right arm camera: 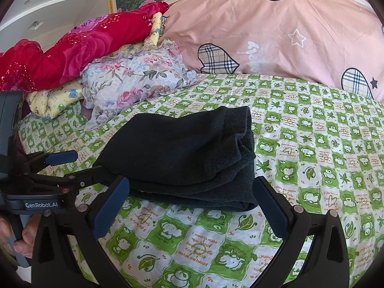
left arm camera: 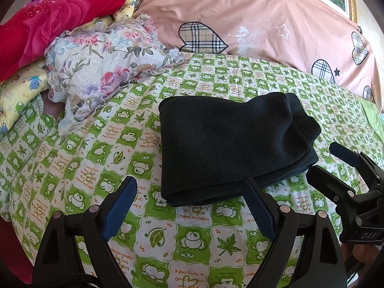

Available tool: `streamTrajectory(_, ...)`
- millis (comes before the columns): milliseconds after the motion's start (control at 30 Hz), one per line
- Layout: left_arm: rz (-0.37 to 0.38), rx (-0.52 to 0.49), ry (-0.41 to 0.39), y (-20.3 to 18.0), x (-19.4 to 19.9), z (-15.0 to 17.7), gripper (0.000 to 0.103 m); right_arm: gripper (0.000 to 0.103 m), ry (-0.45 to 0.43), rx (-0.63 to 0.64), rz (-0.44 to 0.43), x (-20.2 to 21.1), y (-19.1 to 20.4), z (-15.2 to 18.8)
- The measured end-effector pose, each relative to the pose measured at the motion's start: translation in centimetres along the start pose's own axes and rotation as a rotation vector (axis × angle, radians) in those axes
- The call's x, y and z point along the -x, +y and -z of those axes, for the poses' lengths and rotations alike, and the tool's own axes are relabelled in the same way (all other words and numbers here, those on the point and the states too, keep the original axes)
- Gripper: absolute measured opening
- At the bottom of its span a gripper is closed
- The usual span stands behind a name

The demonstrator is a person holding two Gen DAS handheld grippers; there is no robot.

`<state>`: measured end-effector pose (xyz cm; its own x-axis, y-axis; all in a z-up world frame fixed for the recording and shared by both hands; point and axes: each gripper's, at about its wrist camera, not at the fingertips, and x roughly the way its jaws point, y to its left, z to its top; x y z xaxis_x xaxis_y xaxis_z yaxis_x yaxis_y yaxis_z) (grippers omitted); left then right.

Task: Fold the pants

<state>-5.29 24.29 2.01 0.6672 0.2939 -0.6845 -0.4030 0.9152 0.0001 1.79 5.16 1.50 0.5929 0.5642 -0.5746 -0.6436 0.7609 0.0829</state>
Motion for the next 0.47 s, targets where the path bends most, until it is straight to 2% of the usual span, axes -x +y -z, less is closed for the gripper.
streamTrajectory(467, -0.002, -0.001, 0.019, -0.43, -0.38, -0.16, 0.090, 0.102, 0.003, 0.000, -0.010, -0.22, -0.16, -0.02)
